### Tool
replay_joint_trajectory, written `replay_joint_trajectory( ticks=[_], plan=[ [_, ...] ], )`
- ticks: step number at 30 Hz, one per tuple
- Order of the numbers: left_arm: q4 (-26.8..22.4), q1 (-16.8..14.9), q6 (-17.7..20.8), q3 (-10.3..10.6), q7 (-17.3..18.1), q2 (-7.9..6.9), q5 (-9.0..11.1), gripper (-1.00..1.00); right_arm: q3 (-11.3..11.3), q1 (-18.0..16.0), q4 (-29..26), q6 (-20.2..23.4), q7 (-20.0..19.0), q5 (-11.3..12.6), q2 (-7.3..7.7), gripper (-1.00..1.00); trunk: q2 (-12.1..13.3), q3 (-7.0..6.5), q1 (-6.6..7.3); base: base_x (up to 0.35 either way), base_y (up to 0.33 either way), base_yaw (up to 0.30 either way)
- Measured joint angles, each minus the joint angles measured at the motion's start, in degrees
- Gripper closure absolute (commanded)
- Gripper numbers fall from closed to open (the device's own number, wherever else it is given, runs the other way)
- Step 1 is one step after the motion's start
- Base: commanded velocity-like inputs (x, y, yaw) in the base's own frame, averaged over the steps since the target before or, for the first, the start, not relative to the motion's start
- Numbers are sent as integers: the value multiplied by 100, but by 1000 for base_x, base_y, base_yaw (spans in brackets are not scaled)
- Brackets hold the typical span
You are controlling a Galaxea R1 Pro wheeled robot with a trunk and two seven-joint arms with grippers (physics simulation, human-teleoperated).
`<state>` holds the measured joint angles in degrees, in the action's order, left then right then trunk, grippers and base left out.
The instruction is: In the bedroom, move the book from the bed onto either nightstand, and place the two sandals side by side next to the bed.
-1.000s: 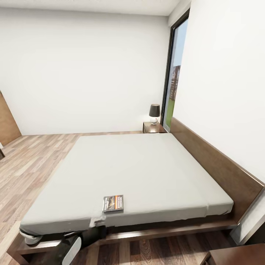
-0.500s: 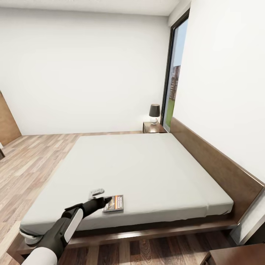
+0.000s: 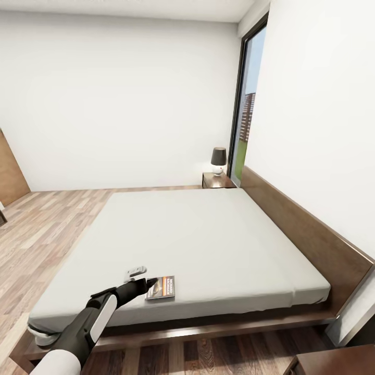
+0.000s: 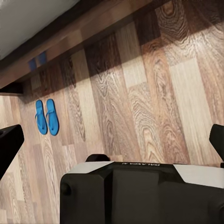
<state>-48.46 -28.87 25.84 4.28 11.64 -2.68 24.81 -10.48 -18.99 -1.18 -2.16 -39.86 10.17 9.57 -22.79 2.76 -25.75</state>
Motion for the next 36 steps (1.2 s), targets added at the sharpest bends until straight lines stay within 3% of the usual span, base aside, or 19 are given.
replay_joint_trajectory(
  ticks=[16,36],
  plan=[
    [0,0,0,2,0,1,0,-100,7,2,-3,0,1,1,0,-100,0,75,0,2,0,0],
    [9,0,0,3,0,6,0,-100,9,-1,1,0,1,2,-9,-100,-1,91,3,224,0,0]
  ],
)
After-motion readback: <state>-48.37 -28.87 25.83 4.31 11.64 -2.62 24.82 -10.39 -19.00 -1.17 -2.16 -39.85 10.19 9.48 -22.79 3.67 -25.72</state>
